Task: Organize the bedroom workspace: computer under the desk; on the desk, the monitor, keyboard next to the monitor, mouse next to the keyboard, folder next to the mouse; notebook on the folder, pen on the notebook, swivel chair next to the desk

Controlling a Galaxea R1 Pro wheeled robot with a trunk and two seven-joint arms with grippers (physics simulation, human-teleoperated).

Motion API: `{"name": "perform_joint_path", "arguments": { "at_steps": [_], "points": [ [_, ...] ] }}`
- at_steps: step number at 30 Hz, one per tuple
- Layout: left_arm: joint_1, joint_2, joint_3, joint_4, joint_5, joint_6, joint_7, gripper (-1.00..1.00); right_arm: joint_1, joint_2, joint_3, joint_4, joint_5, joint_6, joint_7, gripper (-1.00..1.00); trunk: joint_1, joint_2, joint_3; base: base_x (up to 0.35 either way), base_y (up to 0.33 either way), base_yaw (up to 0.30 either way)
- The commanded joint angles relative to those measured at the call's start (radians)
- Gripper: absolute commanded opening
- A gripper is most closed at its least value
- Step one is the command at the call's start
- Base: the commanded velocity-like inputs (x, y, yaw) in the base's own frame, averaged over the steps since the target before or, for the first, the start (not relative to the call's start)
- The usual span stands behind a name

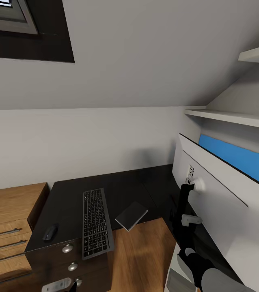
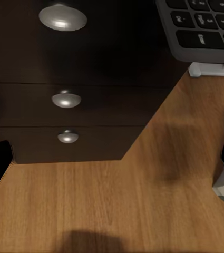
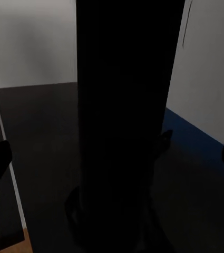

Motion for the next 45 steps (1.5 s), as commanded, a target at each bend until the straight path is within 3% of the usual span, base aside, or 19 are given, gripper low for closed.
{"name": "perform_joint_path", "arguments": {
  "at_steps": [1, 10, 26, 36, 45],
  "points": [
    [0.000, -0.001, 0.007, -0.002, 0.011, 0.006, 0.002, 1.00, -0.001, 0.000, 0.009, 0.001, -0.010, -0.004, -0.003, 1.00, 0.000, -0.001, -0.001, 0.000, 0.000, 0.000],
    [0.000, -0.001, 0.056, -0.002, 0.011, 0.005, 0.001, 1.00, -0.001, -0.002, 0.007, 0.001, -0.010, -0.005, -0.006, 1.00, 0.000, -0.001, -0.001, 0.000, 0.000, 0.000],
    [0.000, -0.001, 0.056, -0.002, 0.011, 0.005, 0.001, 1.00, -0.001, -0.005, 0.006, -0.056, -0.012, 0.010, -0.008, 1.00, 0.000, -0.001, -0.001, 0.000, 0.000, 0.000],
    [0.000, -0.001, 0.056, -0.001, 0.011, 0.005, 0.001, 1.00, 0.004, -0.006, 0.006, -0.136, -0.013, 0.055, -0.008, 1.00, 0.000, -0.001, -0.001, 0.000, 0.000, 0.000],
    [0.000, -0.001, 0.056, -0.001, 0.011, 0.005, 0.001, 1.00, 0.018, -0.014, 0.004, -0.221, -0.022, 0.173, -0.008, 1.00, 0.000, -0.001, -0.001, 0.000, 0.000, 0.000]
  ]
}}
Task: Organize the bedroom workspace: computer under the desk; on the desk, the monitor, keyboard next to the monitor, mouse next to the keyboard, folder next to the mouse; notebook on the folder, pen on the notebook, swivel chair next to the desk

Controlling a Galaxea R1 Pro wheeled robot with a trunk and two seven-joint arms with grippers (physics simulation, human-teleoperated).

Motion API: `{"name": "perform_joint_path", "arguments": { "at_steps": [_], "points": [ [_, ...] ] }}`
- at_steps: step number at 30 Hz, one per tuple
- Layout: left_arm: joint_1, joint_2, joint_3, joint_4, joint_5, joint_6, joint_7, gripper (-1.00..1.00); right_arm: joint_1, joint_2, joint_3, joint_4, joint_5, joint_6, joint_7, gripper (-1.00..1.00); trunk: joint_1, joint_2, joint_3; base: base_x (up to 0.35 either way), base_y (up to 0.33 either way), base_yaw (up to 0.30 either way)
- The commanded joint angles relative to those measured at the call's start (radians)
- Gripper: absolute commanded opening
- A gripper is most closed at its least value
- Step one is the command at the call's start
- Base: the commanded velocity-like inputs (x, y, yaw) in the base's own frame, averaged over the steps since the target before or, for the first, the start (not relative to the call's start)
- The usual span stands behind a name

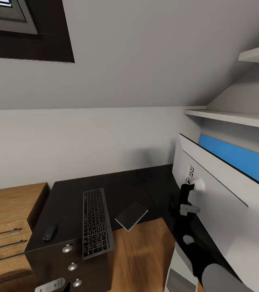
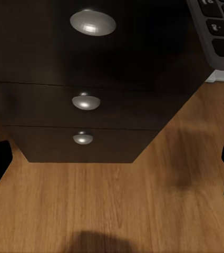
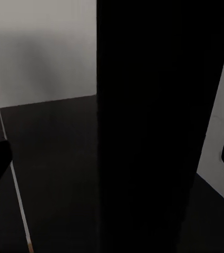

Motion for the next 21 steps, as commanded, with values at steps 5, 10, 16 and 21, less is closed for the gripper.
{"name": "perform_joint_path", "arguments": {
  "at_steps": [5, 10, 16, 21],
  "points": [
    [0.000, -0.001, 0.001, -0.002, 0.010, 0.006, 0.002, 1.00, 0.001, -0.010, 0.008, -0.036, -0.046, 0.075, -0.004, 1.00, 0.000, -0.001, -0.001, 0.000, 0.000, 0.000],
    [0.000, -0.001, 0.001, -0.002, 0.010, 0.006, 0.002, 1.00, 0.001, -0.015, 0.008, -0.046, -0.065, 0.093, -0.003, 1.00, 0.000, -0.001, -0.001, 0.000, 0.000, 0.000],
    [0.000, -0.001, 0.001, -0.002, 0.010, 0.006, 0.001, 1.00, 0.001, -0.016, 0.008, -0.047, -0.069, 0.097, -0.003, 1.00, 0.000, -0.001, -0.001, 0.000, 0.000, 0.000],
    [0.000, -0.001, 0.001, -0.002, 0.010, 0.006, 0.001, 1.00, 0.001, -0.016, 0.008, -0.048, -0.069, 0.097, -0.003, 1.00, 0.000, -0.001, -0.001, 0.000, 0.000, 0.000]
  ]
}}
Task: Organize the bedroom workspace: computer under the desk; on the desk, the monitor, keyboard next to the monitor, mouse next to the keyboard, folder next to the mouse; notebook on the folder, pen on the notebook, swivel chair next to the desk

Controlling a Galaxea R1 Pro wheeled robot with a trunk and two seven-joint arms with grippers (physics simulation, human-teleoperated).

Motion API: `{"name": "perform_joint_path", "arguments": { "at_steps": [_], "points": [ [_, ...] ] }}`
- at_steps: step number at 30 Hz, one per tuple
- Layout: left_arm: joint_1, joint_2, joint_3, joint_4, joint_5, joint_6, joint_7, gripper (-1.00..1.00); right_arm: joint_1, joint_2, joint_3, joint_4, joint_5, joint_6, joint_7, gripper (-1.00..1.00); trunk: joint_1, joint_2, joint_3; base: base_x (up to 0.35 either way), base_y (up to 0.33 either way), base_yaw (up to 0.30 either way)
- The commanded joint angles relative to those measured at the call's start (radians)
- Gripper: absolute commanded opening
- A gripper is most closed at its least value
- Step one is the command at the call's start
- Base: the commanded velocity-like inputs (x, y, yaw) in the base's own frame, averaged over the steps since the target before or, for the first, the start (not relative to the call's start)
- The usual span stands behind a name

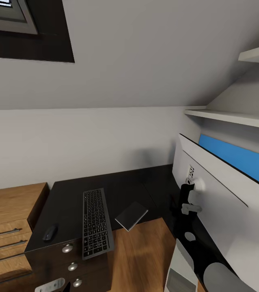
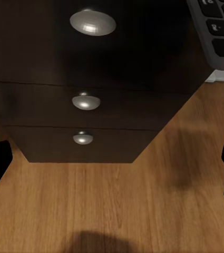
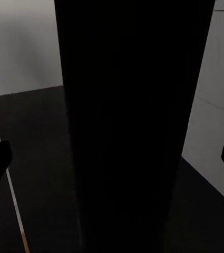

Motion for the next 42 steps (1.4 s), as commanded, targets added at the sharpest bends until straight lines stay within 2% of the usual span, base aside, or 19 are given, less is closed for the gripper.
{"name": "perform_joint_path", "arguments": {
  "at_steps": [1, 31, 32, 42],
  "points": [
    [0.000, -0.001, 0.001, -0.002, 0.010, 0.006, 0.002, 1.00, -0.001, -0.001, 0.008, 0.000, -0.010, -0.004, -0.006, 1.00, 0.000, -0.001, -0.001, 0.017, 0.000, 0.000],
    [0.000, -0.001, 0.001, -0.001, 0.012, 0.008, 0.002, 1.00, -0.001, -0.001, 0.008, 0.000, -0.009, -0.004, -0.006, 1.00, 0.000, -0.001, -0.001, 0.035, 0.000, 0.000],
    [0.000, -0.001, 0.001, -0.001, 0.012, 0.008, 0.002, 1.00, -0.001, -0.001, 0.008, 0.000, -0.009, -0.004, -0.006, -1.00, 0.000, -0.001, -0.001, 0.001, 0.000, 0.000],
    [0.000, -0.001, 0.001, -0.001, 0.012, 0.008, 0.002, 1.00, -0.001, -0.001, 0.008, 0.000, -0.009, -0.004, -0.006, -1.00, 0.000, -0.001, -0.001, 0.000, 0.000, 0.000]
  ]
}}
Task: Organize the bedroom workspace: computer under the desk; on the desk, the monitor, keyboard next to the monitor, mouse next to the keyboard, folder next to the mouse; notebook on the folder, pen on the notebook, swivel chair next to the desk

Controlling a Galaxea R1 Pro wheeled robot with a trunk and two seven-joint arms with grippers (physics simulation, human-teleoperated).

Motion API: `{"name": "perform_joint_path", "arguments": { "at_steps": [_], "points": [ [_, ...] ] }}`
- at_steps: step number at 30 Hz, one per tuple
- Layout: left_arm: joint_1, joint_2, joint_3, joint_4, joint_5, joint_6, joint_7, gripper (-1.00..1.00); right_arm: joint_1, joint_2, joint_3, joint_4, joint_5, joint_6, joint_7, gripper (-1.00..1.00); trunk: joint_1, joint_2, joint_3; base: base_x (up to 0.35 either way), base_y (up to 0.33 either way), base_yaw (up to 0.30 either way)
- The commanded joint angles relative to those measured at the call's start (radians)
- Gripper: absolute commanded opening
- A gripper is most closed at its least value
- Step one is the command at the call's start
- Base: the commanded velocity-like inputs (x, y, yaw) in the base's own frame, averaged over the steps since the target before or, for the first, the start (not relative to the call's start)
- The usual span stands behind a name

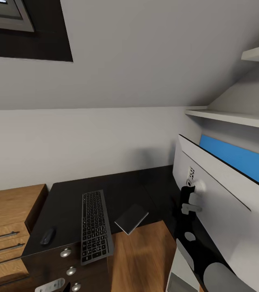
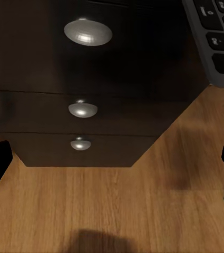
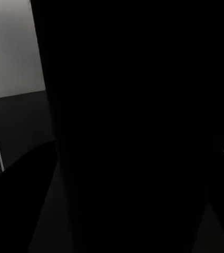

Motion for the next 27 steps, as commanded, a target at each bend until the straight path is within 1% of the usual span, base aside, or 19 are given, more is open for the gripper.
{"name": "perform_joint_path", "arguments": {
  "at_steps": [1, 27],
  "points": [
    [0.000, -0.001, 0.001, -0.002, 0.010, 0.006, 0.002, 1.00, -0.001, -0.001, 0.009, 0.000, -0.012, -0.004, -0.005, -1.00, 0.000, -0.001, -0.001, 0.000, 0.000, 0.000],
    [0.000, -0.001, 0.001, -0.002, 0.010, 0.005, 0.002, 1.00, -0.001, -0.001, 0.009, 0.000, -0.012, -0.004, -0.005, -1.00, 0.000, -0.001, -0.001, 0.000, 0.000, 0.000]
  ]
}}
